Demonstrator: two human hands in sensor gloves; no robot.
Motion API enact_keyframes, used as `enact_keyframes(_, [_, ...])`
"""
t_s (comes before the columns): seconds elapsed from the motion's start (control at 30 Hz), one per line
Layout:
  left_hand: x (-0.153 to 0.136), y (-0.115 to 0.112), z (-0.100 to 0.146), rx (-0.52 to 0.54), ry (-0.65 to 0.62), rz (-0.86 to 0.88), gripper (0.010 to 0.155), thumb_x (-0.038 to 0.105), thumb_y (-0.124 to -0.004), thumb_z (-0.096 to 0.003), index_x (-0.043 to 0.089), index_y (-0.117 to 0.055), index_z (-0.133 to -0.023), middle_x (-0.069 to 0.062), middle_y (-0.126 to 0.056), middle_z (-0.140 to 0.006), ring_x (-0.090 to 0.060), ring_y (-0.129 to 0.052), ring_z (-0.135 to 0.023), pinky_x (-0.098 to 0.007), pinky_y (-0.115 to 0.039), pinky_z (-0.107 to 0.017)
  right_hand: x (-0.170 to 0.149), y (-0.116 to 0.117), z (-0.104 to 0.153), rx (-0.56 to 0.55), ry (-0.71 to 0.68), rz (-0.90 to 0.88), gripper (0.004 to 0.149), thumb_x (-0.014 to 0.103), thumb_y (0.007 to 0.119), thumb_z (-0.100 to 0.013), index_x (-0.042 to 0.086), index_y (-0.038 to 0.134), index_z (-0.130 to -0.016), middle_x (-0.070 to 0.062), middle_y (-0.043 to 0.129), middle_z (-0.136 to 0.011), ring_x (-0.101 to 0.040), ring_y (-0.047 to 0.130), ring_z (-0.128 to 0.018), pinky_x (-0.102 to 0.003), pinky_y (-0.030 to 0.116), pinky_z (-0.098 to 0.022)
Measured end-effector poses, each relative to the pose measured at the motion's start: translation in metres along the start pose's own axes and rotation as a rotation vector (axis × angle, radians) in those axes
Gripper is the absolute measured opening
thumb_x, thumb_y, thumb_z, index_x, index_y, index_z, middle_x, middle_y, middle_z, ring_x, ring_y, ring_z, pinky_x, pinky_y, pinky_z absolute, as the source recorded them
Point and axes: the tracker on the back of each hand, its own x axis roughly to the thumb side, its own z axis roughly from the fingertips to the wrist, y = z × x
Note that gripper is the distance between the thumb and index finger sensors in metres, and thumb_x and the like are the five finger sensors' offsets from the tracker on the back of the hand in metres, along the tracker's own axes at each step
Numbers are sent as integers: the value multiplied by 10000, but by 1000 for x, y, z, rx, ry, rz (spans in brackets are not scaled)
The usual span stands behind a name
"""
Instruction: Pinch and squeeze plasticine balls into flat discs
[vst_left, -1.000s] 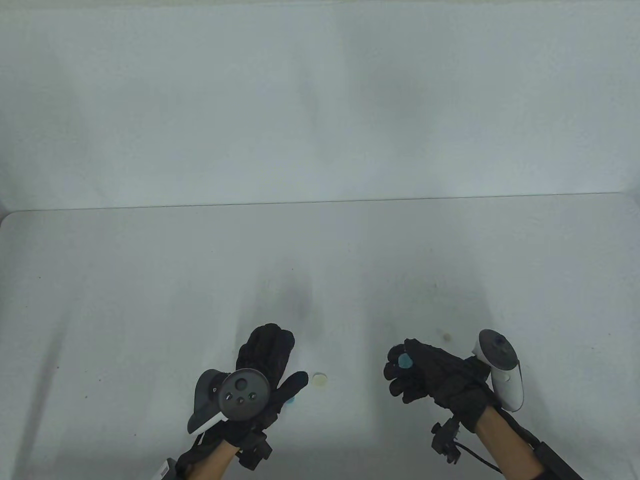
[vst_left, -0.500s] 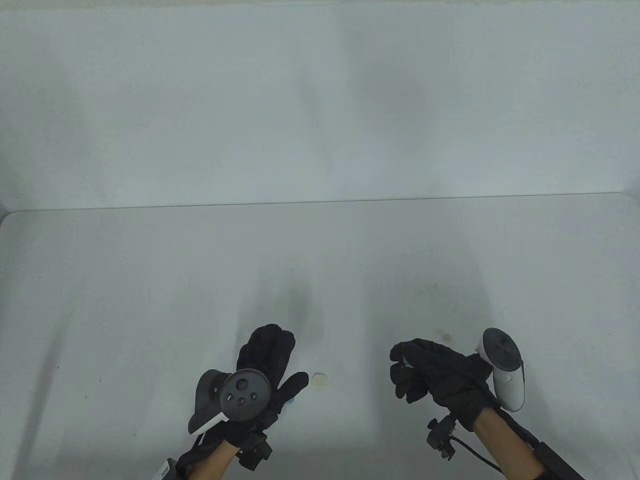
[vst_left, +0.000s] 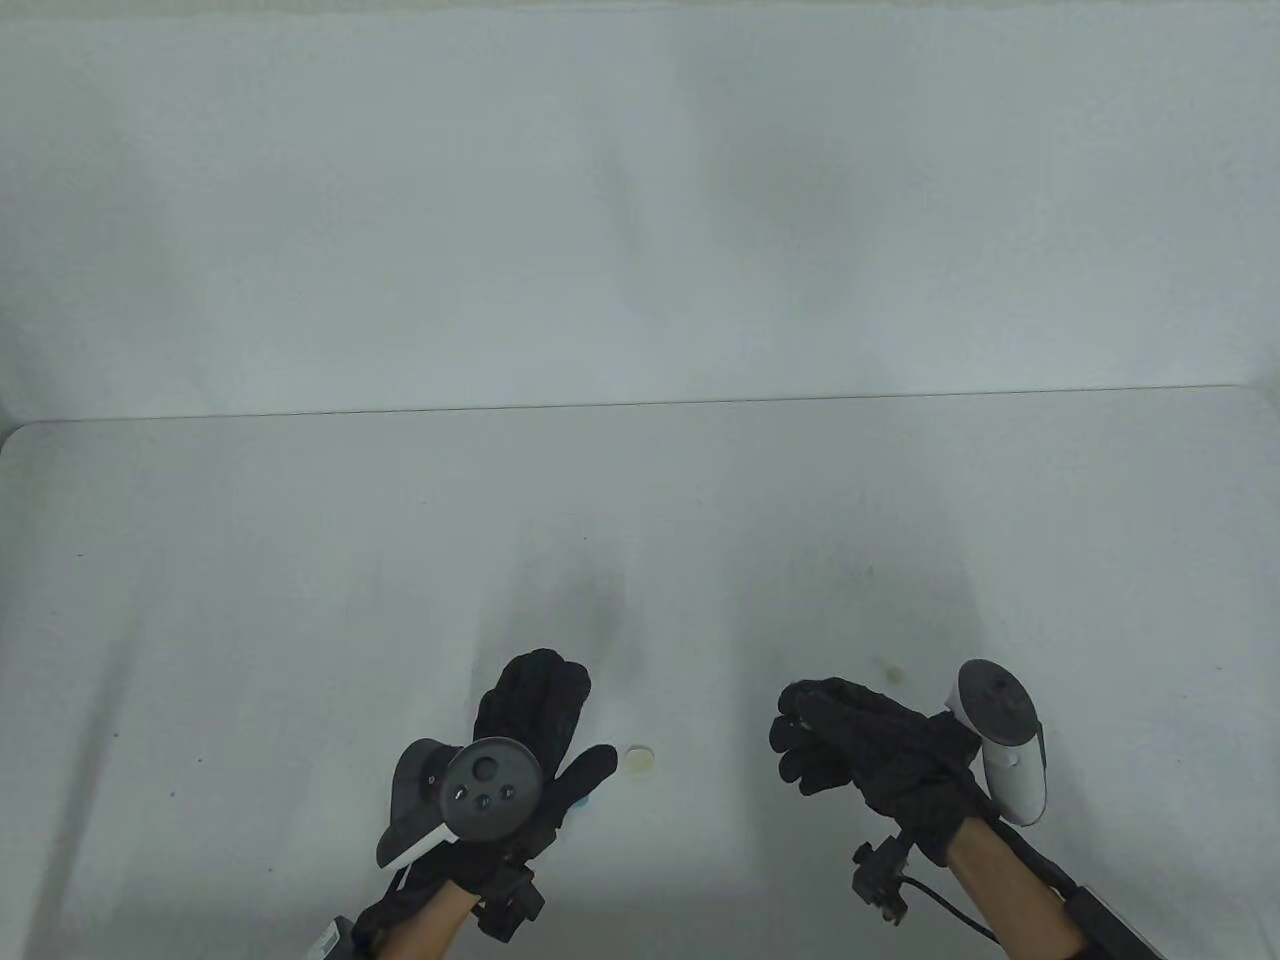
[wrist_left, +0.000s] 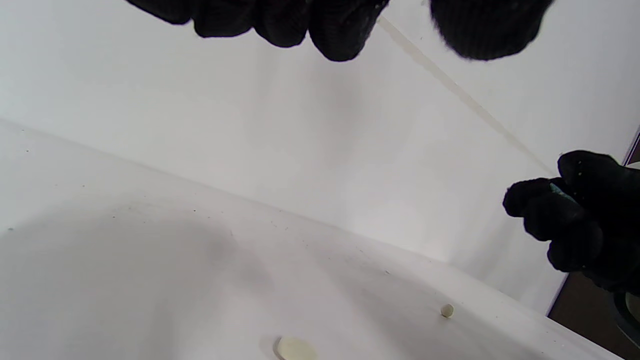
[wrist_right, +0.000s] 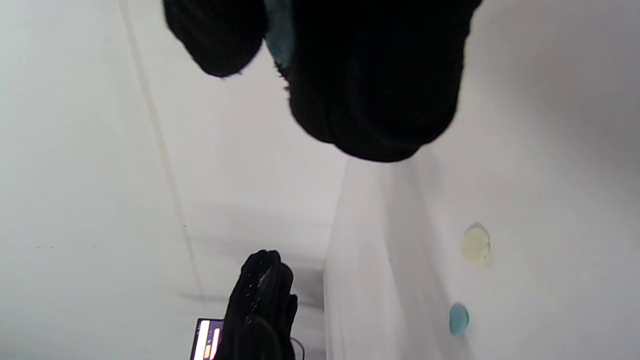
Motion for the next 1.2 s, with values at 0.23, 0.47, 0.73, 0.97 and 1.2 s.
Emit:
enact_keyframes(0.23, [0, 0, 0, 2, -2, -1, 791, 491, -655, -539, 15, -452, -1137, -312, -371, -1147, -587, -407, -1044, -657, -433, -717, 6, -2, 2, -70, -25, 30, 452, 316, 742, -574, 48, 711, -937, -55, 998, -645, -178, 1081, -458, -200, 986, -298])
enact_keyframes(0.47, [0, 0, 0, 3, -1, -2, 787, 486, -662, -539, 18, -458, -1136, -308, -373, -1148, -584, -405, -1045, -658, -431, -716, 4, -2, 4, -50, -11, -22, 530, 389, 576, -631, 3, 652, -986, -125, 915, -771, -292, 990, -583, -303, 933, -413])
enact_keyframes(0.73, [0, 0, 0, 1, -1, -2, 787, 485, -664, -539, 17, -458, -1136, -310, -372, -1147, -585, -403, -1045, -658, -430, -717, 5, -4, 5, -84, -2, -9, 492, 420, 704, -590, 47, 750, -908, -86, 969, -686, -245, 1032, -494, -259, 961, -334])
enact_keyframes(0.97, [0, -1, 0, 1, -3, -2, 788, 486, -664, -538, 17, -458, -1136, -308, -372, -1148, -586, -403, -1045, -657, -430, -717, 9, -6, 6, -133, -12, 32, 419, 383, 788, -543, 49, 845, -790, -14, 1015, -504, -139, 1057, -321, -180, 964, -184])
enact_keyframes(1.2, [0, 0, 0, 10, -5, -2, 789, 484, -668, -537, 17, -456, -1136, -310, -369, -1147, -587, -401, -1044, -658, -429, -717, 3, -4, 5, -118, 31, 28, 426, 384, 749, -569, 65, 814, -843, -41, 987, -583, -180, 1029, -392, -208, 947, -241])
